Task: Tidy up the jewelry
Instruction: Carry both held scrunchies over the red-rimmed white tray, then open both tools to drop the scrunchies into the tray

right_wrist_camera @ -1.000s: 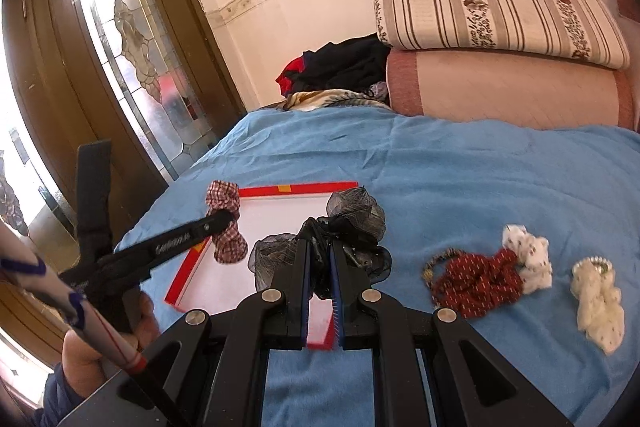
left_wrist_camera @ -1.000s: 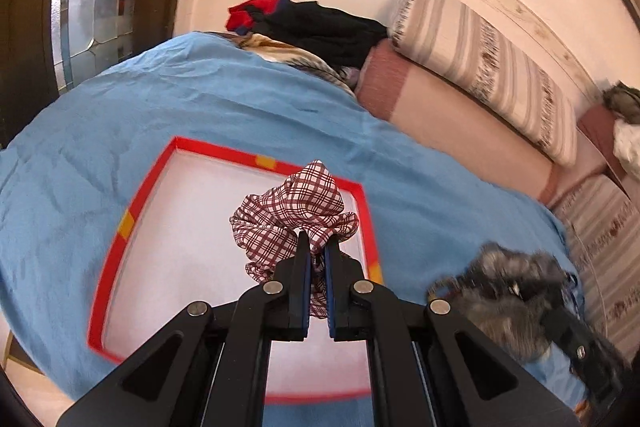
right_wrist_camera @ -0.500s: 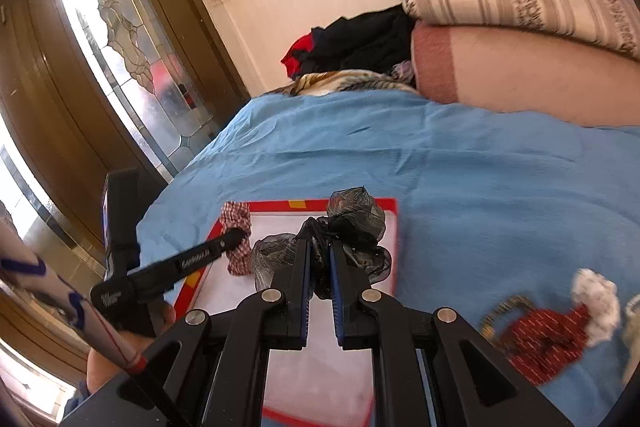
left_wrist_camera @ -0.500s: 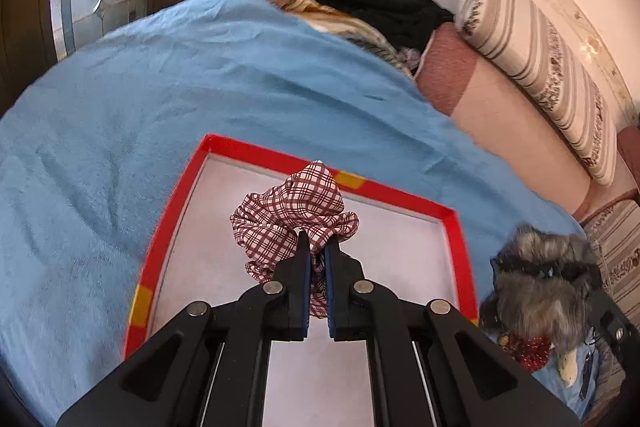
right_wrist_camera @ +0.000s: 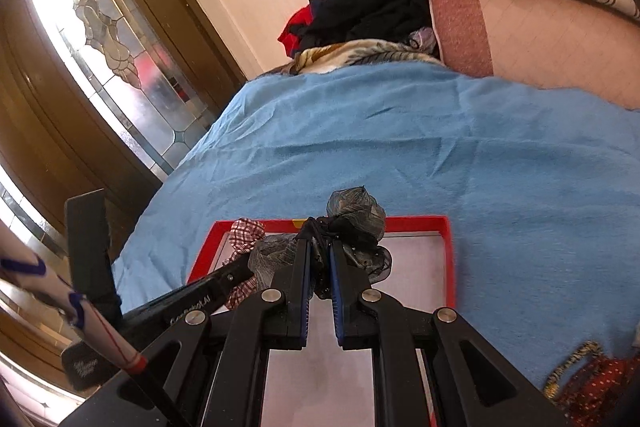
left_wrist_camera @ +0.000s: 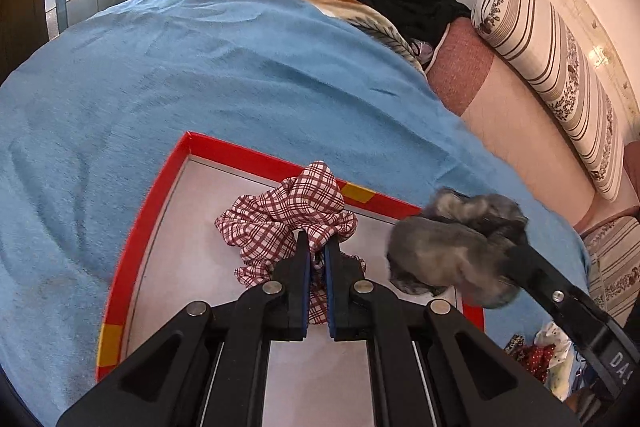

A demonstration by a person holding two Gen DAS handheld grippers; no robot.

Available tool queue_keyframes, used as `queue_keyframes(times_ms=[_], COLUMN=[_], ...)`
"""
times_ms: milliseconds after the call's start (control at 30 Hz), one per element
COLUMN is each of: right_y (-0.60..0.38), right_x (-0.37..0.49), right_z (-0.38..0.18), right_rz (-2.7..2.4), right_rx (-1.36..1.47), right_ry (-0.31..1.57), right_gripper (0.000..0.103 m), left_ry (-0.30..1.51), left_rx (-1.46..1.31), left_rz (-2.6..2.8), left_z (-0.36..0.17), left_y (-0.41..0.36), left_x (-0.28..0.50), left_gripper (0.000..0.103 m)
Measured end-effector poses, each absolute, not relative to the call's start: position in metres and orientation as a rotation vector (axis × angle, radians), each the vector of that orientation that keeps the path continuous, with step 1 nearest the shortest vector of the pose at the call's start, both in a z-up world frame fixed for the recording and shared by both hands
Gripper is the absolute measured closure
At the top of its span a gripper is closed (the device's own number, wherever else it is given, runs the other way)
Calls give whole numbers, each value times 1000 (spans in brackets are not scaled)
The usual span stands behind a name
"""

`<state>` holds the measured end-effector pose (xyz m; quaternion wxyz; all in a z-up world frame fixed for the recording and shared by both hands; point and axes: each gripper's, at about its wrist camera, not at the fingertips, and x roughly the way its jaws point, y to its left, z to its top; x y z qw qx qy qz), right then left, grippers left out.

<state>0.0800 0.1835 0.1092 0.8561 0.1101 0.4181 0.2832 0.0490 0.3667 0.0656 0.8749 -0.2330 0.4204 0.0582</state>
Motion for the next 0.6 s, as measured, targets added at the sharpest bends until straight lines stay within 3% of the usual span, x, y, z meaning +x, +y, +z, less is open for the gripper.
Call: queue_keyframes(times_ms=[600], right_y=[184], right_x=[74], right_z=[68], right_rz=[546], right_rx=[190], right_ry=[968], right_gripper=[90], left_ry=[925], left_rx=[-483], left_rz=[132], left_z=[58], left_y=[365], left_x=[47], left_gripper=[95])
